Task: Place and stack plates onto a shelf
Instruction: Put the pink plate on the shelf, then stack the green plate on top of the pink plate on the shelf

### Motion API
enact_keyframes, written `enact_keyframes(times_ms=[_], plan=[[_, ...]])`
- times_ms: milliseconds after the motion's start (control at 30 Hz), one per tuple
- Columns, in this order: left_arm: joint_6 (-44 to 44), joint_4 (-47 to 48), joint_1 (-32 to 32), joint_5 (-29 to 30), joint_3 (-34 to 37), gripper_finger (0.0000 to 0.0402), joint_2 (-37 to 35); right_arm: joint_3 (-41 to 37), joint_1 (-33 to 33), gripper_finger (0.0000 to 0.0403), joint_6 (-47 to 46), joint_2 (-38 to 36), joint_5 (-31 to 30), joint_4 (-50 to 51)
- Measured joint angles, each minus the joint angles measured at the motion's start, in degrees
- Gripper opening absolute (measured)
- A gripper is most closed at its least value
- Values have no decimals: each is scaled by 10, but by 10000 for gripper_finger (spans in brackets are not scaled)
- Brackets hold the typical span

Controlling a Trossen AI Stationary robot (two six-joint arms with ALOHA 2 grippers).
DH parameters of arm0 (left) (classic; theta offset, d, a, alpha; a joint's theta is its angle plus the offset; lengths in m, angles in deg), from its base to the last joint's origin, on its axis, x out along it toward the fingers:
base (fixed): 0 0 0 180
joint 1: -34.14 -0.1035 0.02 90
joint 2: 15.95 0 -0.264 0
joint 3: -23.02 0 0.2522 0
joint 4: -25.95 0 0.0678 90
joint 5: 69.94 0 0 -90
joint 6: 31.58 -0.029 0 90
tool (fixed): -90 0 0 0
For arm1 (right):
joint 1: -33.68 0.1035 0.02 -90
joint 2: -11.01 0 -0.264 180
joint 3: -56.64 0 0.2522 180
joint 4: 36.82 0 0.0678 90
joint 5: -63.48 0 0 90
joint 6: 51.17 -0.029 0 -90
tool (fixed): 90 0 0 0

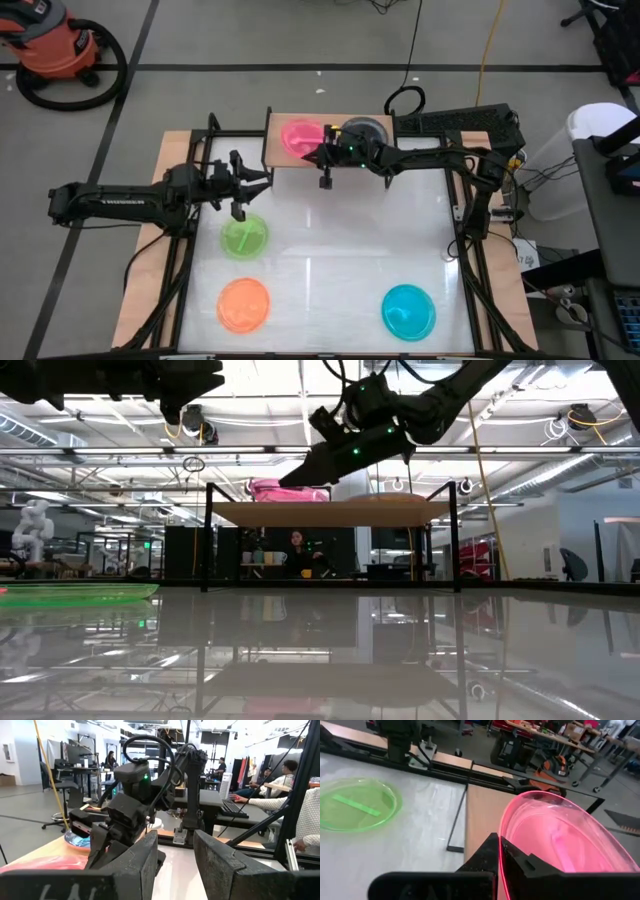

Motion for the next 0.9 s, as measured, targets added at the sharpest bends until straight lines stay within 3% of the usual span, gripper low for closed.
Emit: enact_keyframes(times_ms=[367,900], plan=[[2,1,0,0,0,131,0,0,1,9,-25,0,0,-20],[-1,17,0,0,0,131,0,-1,42,152,-42,-36,2,-29]])
